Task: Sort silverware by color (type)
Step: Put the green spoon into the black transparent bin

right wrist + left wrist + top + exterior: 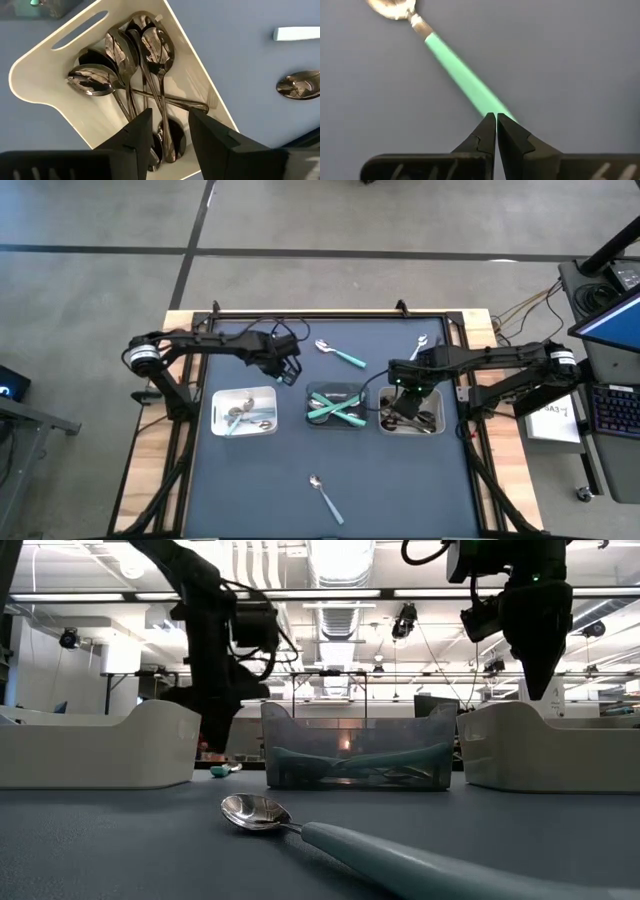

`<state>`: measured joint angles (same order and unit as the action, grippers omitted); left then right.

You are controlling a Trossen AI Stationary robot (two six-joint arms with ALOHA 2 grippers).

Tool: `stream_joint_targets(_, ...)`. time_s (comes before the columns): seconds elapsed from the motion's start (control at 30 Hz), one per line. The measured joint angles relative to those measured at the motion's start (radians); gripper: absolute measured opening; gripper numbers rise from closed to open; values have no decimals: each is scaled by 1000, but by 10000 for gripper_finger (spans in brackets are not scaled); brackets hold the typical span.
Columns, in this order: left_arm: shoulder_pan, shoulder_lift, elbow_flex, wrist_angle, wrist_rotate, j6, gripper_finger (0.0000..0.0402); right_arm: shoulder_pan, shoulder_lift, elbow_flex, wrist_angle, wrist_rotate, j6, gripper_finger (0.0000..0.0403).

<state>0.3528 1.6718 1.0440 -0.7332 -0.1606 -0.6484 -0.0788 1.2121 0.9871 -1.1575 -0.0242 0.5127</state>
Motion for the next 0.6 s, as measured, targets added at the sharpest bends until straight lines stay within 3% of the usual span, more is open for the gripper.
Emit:
stream_joint_targets(0.33,12,0,-25,93,-52,-139,0,0,0,1,21,0,8,122)
stream_joint_targets(0.6,9,0,-12,175,-50,-147,0,0,0,2,44,0,8,117)
